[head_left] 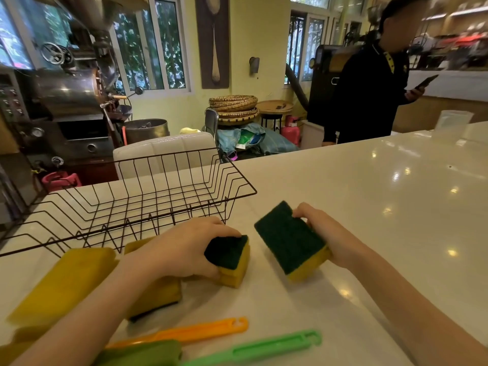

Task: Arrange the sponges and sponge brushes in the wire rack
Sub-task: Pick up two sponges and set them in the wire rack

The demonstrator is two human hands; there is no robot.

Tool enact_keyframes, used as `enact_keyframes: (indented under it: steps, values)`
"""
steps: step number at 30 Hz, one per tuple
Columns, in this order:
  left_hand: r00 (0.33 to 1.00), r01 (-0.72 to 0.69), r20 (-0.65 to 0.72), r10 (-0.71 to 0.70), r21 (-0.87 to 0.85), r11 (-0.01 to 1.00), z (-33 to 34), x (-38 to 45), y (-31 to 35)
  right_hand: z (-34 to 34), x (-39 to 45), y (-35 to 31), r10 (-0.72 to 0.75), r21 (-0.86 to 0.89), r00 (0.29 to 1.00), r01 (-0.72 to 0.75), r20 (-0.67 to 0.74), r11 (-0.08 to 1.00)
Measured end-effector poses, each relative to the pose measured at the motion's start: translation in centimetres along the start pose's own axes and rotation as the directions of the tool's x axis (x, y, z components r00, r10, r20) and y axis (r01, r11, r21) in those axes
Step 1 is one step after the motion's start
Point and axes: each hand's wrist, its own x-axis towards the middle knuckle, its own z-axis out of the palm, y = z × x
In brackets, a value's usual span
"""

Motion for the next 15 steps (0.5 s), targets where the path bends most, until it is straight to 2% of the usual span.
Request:
enact_keyframes:
  steps: [3, 9, 15]
  values:
    - [0.999, 0.040, -0.027, -0.039, 0.013, 0.999, 0.4, 0.1, -0.2, 0.3, 0.2, 0.3, 0.030, -0.219, 1.000, -0.031, -0.009, 0.975]
    - [0.991, 0.102, -0.086, -0.101, 0.002, 0.995, 0.9, 0.0, 0.2, 0.3, 0.8, 0.9, -0.168, -0.282, 0.983, 0.142, -0.070, 0.949]
    - [0.976, 0.181, -0.129, -0.173, 0.051, 0.982, 0.8, 0.2, 1.5, 0.5, 0.8, 1.5, -0.344, -0.497, 0.935, 0.258, -0.088, 0.828]
